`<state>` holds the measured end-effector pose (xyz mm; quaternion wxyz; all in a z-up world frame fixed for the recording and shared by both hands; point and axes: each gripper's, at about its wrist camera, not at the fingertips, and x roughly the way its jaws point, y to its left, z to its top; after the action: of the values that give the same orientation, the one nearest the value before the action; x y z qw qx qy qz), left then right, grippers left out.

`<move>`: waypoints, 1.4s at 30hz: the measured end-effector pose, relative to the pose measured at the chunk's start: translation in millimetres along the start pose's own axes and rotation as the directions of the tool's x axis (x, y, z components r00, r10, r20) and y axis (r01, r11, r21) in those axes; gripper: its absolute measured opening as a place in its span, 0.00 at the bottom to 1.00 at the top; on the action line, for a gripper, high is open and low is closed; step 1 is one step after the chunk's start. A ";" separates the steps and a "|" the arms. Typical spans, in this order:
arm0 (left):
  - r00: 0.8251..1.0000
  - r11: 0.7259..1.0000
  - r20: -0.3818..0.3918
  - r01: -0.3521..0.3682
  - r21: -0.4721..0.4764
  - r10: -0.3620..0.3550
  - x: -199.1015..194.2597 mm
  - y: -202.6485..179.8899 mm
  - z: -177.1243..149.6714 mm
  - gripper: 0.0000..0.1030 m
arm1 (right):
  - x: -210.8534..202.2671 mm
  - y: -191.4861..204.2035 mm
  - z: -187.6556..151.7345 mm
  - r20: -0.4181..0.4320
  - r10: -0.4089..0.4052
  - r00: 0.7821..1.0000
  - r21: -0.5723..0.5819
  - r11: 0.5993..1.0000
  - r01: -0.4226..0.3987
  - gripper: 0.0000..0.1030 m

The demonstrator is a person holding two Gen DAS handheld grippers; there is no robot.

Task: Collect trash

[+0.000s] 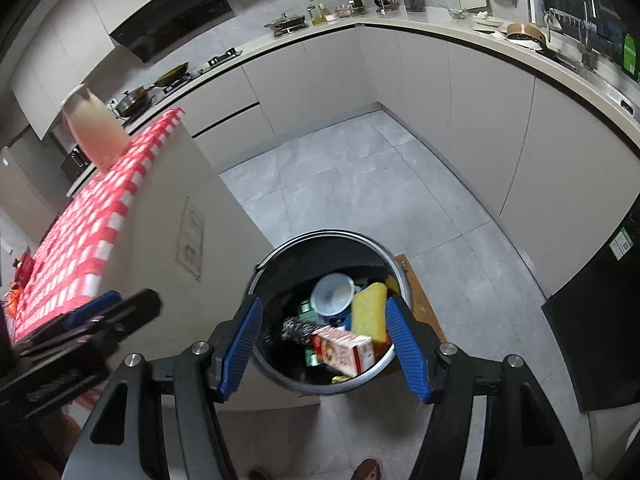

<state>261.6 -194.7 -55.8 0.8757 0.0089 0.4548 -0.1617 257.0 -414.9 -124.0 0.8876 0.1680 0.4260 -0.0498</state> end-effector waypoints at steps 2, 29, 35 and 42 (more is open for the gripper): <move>0.999 1.000 0.033 -0.007 0.007 0.007 -24.6 12.1 -10.0 0.74 | -17.7 17.8 -8.4 0.012 0.027 1.000 -0.004 1.000 -0.027 0.64; 0.940 0.969 0.254 -0.195 -0.149 0.228 -237.4 127.9 -157.7 0.75 | -245.9 207.6 -179.5 0.209 0.108 0.972 -0.297 0.954 -0.042 0.79; 0.940 0.971 0.259 -0.185 -0.152 0.220 -241.8 102.5 -167.2 0.75 | -275.4 187.9 -178.5 0.244 0.106 0.964 -0.290 0.956 -0.032 0.81; 0.943 0.973 0.256 -0.179 -0.147 0.212 -245.7 88.5 -175.9 0.75 | -289.2 171.7 -183.0 0.245 0.134 0.960 -0.280 0.958 -0.062 0.81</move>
<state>16.6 -14.6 25.8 0.9401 -0.0214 0.3373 -0.0457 -21.4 -207.3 37.2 0.9520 0.0586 0.2989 0.0315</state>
